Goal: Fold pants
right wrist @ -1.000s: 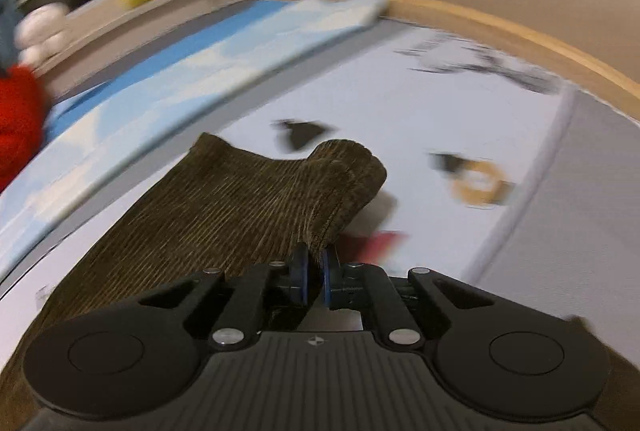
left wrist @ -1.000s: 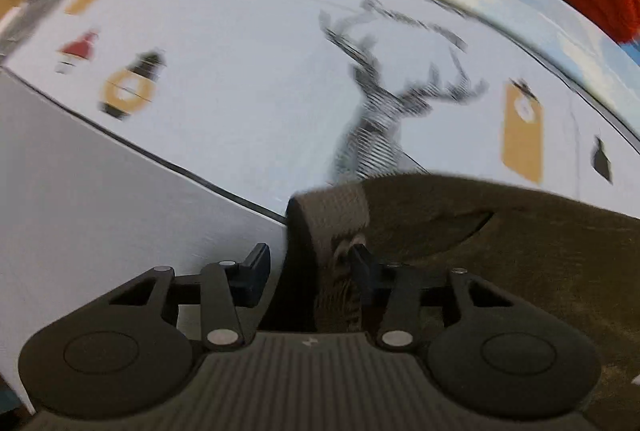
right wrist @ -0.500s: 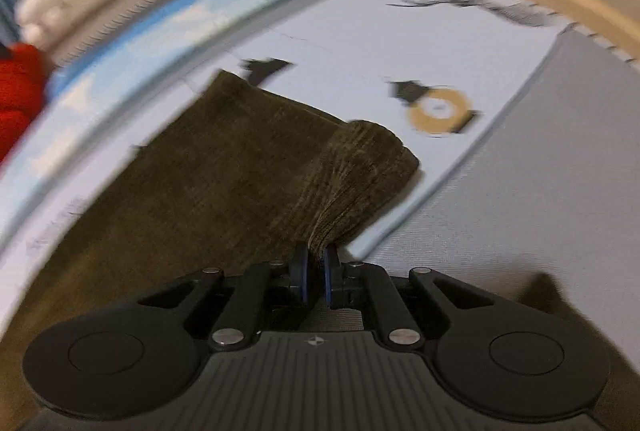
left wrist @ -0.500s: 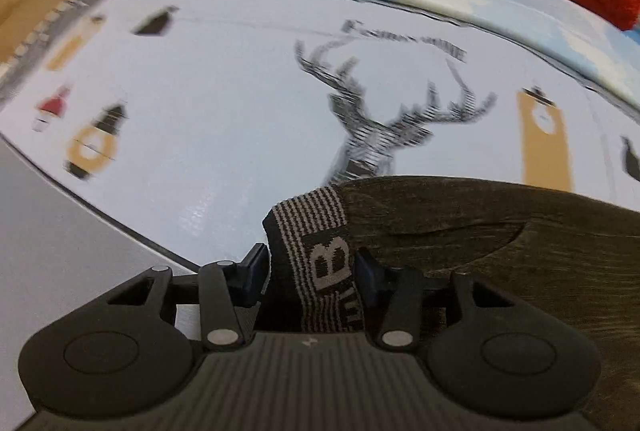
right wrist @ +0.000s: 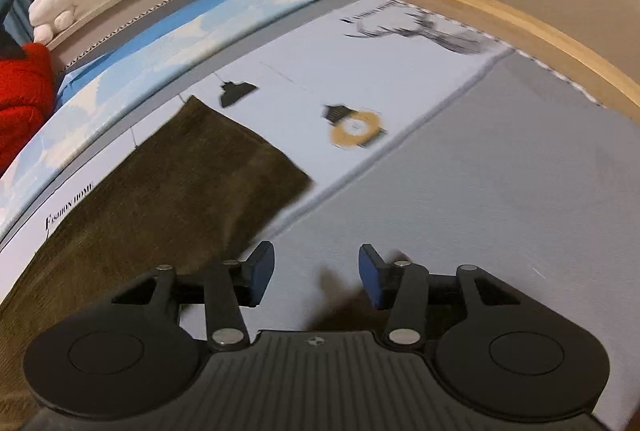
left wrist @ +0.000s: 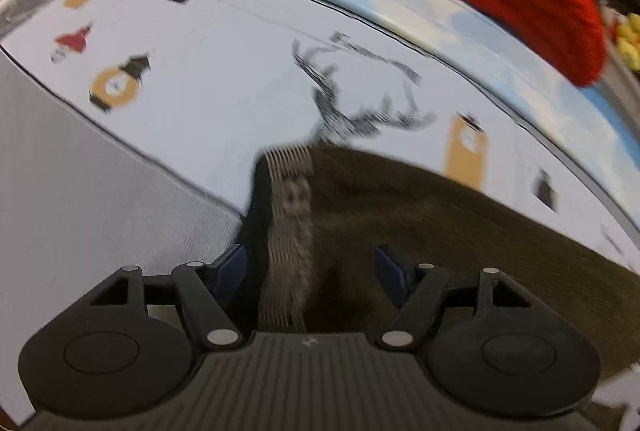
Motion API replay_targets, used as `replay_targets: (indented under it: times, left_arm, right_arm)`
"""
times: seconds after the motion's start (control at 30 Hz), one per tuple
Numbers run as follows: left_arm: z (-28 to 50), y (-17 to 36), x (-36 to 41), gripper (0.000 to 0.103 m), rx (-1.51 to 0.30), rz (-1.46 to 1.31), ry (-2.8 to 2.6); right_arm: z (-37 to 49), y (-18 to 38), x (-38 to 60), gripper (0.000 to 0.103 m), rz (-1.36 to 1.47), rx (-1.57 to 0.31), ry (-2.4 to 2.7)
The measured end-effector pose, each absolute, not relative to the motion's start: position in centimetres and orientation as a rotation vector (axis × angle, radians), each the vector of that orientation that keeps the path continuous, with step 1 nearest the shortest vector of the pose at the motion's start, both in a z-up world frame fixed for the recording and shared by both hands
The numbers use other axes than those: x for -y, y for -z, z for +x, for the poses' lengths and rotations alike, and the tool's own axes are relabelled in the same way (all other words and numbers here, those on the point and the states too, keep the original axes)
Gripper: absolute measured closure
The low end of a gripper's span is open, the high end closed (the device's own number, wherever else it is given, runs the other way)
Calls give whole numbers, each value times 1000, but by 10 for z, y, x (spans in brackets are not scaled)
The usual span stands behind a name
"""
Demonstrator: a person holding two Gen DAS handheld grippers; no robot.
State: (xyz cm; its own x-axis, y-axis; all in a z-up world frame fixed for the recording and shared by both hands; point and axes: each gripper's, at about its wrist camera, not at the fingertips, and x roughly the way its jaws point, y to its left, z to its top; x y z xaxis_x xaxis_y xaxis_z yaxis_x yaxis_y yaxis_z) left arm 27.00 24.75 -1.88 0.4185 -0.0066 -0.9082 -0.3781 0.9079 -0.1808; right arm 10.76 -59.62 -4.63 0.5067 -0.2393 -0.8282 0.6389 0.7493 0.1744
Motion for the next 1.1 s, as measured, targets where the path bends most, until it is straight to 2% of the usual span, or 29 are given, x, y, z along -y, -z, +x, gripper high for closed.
replay_targets:
  times: [0.23, 0.33, 0.4, 0.7, 0.73, 0.8, 0.87, 0.97, 1.0, 1.03, 1.1]
  left_arm:
    - [186, -9, -244, 28, -1102, -277, -141]
    - [153, 13, -254, 28, -1133, -282, -132]
    - [144, 35, -259, 28, -1248, -251, -131]
    - [146, 67, -270, 27, -1331, -192, -108]
    - [148, 70, -267, 27, -1348, -172, -99]
    - [150, 80, -262, 28, -1382, -117, -101]
    - [150, 85, -260, 36, -1396, -102, -81]
    - [148, 81, -254, 53, -1383, -55, -46]
    - [146, 76, -255, 70, -1373, -49, -42]
    - [144, 71, -255, 80, -1362, -30, -53]
    - [137, 64, -260, 85, -1346, -14, -59]
  right_arm:
    - [32, 41, 599, 37, 426, -965, 552]
    - [2, 50, 600, 34, 387, -1031, 519]
    - [-14, 58, 604, 33, 376, -1079, 513]
    - [-54, 92, 631, 27, 465, -1243, 587]
    - [-51, 92, 629, 28, 457, -1247, 589]
    - [-47, 92, 624, 42, 433, -1250, 576]
    - [-41, 88, 621, 77, 419, -1228, 565]
    - [-38, 80, 622, 88, 446, -1170, 577]
    - [-38, 72, 623, 89, 457, -1106, 584]
    - [-37, 61, 627, 90, 460, -1038, 578]
    - [-34, 52, 624, 90, 430, -975, 558]
